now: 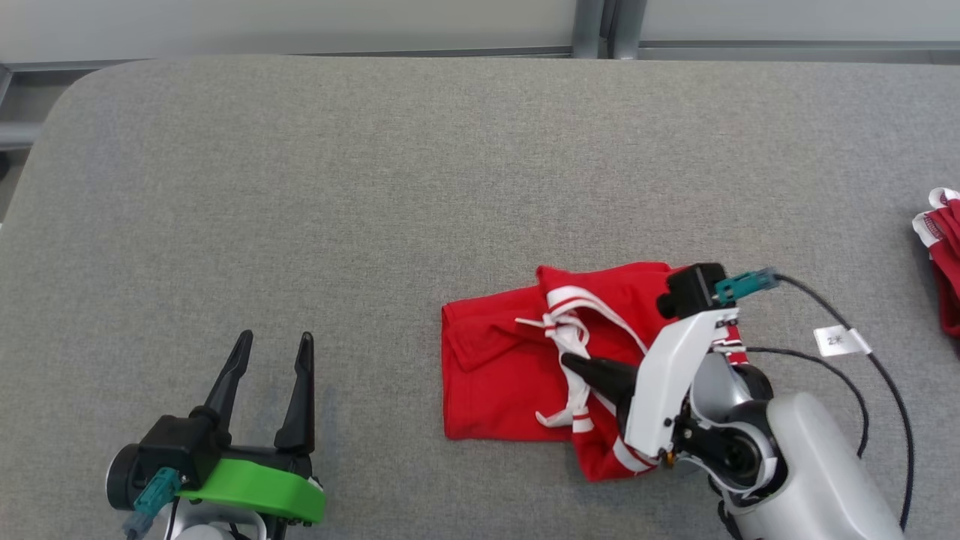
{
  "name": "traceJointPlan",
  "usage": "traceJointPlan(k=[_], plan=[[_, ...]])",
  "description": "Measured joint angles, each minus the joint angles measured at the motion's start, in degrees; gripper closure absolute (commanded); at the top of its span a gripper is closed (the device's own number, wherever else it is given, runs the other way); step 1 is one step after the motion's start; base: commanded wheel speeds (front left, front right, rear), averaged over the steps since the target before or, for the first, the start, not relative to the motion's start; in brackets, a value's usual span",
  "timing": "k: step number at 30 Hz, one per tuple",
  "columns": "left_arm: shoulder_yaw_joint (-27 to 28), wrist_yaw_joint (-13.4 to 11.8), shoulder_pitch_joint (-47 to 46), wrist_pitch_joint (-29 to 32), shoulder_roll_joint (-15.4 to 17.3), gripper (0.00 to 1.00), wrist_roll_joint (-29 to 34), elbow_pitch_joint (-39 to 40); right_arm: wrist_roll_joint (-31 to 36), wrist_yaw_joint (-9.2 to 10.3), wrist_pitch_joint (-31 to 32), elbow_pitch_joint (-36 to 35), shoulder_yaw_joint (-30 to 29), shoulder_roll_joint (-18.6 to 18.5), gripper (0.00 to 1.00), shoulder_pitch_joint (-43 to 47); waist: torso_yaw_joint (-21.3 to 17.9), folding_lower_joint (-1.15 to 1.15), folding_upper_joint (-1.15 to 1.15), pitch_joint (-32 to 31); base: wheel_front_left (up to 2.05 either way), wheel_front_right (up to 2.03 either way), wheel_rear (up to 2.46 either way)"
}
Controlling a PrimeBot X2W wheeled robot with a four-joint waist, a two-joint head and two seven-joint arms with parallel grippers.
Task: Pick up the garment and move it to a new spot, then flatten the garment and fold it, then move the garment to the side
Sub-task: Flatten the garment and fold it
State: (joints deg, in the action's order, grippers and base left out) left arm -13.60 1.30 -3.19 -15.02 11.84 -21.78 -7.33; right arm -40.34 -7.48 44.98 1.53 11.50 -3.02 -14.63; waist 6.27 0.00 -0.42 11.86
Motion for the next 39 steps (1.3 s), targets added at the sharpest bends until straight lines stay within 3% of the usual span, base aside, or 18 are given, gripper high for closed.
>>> traceJointPlan(k=[9, 16, 18, 19, 20, 21, 25, 31, 35, 39], plan=[[0.8, 1.8, -0.1, 0.0, -1.2, 0.00, 1.0, -2.6, -1.3, 0.01, -14.5, 14.8, 11.4, 0.2, 1.00, -7.3, 1.2, 0.00, 0.00, -0.7, 0.00, 0.00, 0.00], [1.1, 2.3, 0.0, 0.0, -2.0, 0.00, 1.8, -3.7, -4.4, 0.01, -20.0, 23.3, 16.8, 0.1, 1.00, -12.9, 1.3, 0.00, 0.00, -1.4, 0.00, 0.00, 0.00], [1.3, 2.5, 0.1, 0.0, -2.2, 0.00, 1.8, -3.8, -5.0, 0.01, -22.0, 24.8, 17.4, 0.2, 0.56, -14.0, 1.2, 0.00, 0.00, -1.7, 0.00, 0.00, 0.00], [1.4, 2.5, 0.2, 0.0, -2.4, 0.00, 1.9, -3.9, -5.4, 0.01, -23.0, 25.5, 17.7, 0.2, 0.47, -14.7, 1.1, 0.00, 0.00, -1.8, 0.00, 0.00, 0.00], [1.5, 2.5, 0.3, 0.0, -2.5, 0.00, 2.0, -3.9, -5.8, 0.01, -23.6, 26.1, 18.2, 0.1, 0.15, -15.3, 1.0, 0.00, 0.00, -1.9, 0.00, 0.00, 0.00], [1.6, 2.5, 0.3, 0.0, -2.6, 0.00, 2.0, -3.9, -6.0, 0.00, -24.4, 26.5, 18.7, 0.2, 0.00, -15.8, 0.8, 0.00, 0.00, -1.9, 0.00, 0.00, 0.00], [2.2, 2.7, 0.7, 0.0, -3.0, 0.00, 2.0, -4.2, -8.0, 0.01, -26.0, 26.9, 20.8, 0.0, 0.00, -17.6, 0.3, 0.00, 0.00, -2.0, 0.00, 0.00, 0.00], [4.0, 2.6, 2.2, 0.0, -2.7, 0.00, 2.0, -3.4, -10.5, 0.00, -28.4, 21.2, 20.3, 0.2, 0.00, -20.8, -1.2, 0.00, 0.00, -2.0, 0.00, 0.00, 0.00], [4.4, 2.4, 2.9, 0.0, -2.4, 0.00, 2.2, -2.2, -5.8, 0.00, -25.2, 17.4, 14.5, -0.2, 0.00, -21.0, -1.9, 0.00, 0.00, -1.8, 0.00, 0.00, 0.00], [4.7, 2.2, 3.2, 0.0, -2.1, 0.00, 2.2, -0.9, 0.2, 0.00, -18.6, 13.3, 6.7, -5.1, 0.00, -16.5, -2.1, 0.00, 0.00, -0.9, 0.00, 0.00, 0.00]])
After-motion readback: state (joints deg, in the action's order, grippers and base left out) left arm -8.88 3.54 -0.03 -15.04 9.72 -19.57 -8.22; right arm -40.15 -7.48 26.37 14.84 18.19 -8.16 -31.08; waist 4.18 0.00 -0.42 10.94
